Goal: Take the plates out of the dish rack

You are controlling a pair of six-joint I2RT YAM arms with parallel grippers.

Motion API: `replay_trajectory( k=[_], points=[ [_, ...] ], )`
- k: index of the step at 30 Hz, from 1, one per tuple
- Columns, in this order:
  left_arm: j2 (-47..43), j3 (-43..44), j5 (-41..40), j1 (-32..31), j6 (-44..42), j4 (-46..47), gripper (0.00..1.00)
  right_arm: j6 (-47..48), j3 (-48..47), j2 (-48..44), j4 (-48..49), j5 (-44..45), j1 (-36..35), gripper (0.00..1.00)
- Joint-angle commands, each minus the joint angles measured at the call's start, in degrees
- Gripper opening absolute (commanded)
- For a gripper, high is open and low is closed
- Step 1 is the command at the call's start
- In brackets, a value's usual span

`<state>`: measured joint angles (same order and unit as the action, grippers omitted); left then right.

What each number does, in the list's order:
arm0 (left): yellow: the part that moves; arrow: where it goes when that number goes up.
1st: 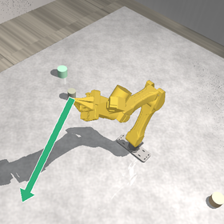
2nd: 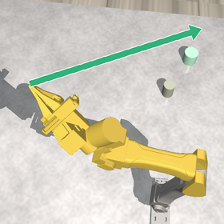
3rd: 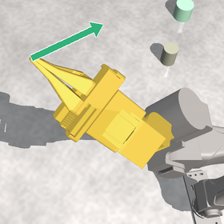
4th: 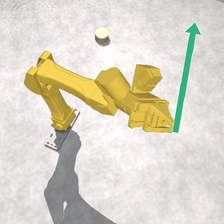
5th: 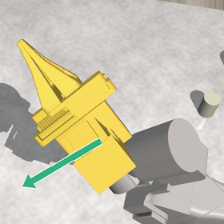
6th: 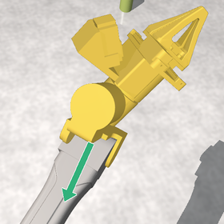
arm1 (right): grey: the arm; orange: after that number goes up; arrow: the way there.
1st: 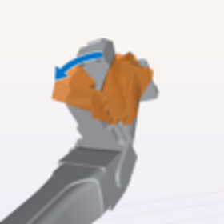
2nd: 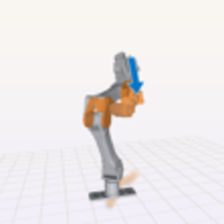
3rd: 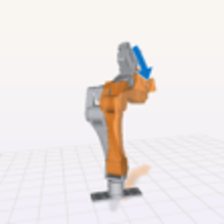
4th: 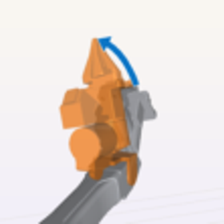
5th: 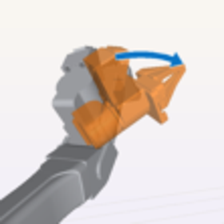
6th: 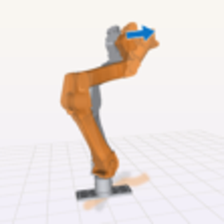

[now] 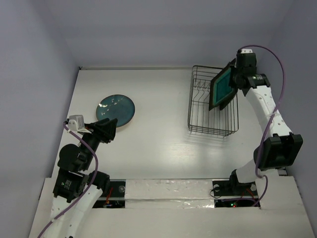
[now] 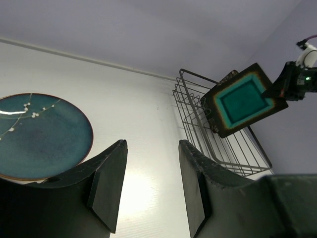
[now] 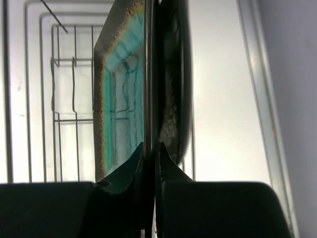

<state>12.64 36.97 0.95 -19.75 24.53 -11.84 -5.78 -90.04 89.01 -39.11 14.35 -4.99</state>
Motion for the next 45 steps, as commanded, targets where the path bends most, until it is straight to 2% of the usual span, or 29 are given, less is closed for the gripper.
replay_trajectory(
  k=[1,6,11,14,17,22,27,30,35,43,44,45],
  points=[
    [0.19,-0.5,0.19,0.15,-0.36,2.78,0.43,-1.08,-9.54,-7.98,8.97,-0.64,-0.72,0.0],
    [0.28,-0.5,0.28,0.15,-0.36,2.87,0.43,-2.12,-8.76,-10.43,8.69,-0.81,-3.43,0.0],
    [0.36,-0.5,0.19,0.15,-0.28,2.78,0.43,-7.04,-6.03,-16.75,12.65,-8.35,-8.79,0.0],
    [0.28,-0.5,-0.07,0.15,-0.28,2.7,0.43,-12.13,0.37,-18.78,18.71,-14.32,-15.91,0.0],
    [0.19,-0.41,-0.42,0.15,-0.19,2.61,0.43,-18.72,9.68,-18.7,30.63,-20.05,-23.03,0.0],
    [0.19,-0.32,-0.42,0.15,-0.19,2.43,0.43,-26.38,19.98,-17.12,40.76,-21.47,-30.59,0.0],
    [0.1,-0.32,-0.34,0.15,-0.19,2.52,0.43,-29.46,27.97,-15.63,45.61,-23.48,-37.52,0.0],
    [0.19,-0.32,-0.34,0.68,-0.19,2.61,0.43,-29.29,29.22,-11.07,45.88,-24.98,-41.31,0.0],
    [0.36,-0.41,-0.34,0.68,-0.28,2.52,0.43,-29.11,30.01,-3.51,46.66,-25.25,-43.35,0.0],
    [0.54,-0.32,-0.42,0.68,-0.28,2.69,0.43,-27.97,32.29,1.77,44.74,-19.1,-43.35,0.0],
    [0.54,-0.41,-0.42,0.68,-0.28,2.69,0.43,-27.88,32.64,2.47,44.48,-18.57,-43.35,0.02],
    [0.54,-0.32,-0.34,0.68,-0.28,2.61,0.43,-27.62,32.73,3.26,43.26,-17.61,-43.35,0.09]
  ],
)
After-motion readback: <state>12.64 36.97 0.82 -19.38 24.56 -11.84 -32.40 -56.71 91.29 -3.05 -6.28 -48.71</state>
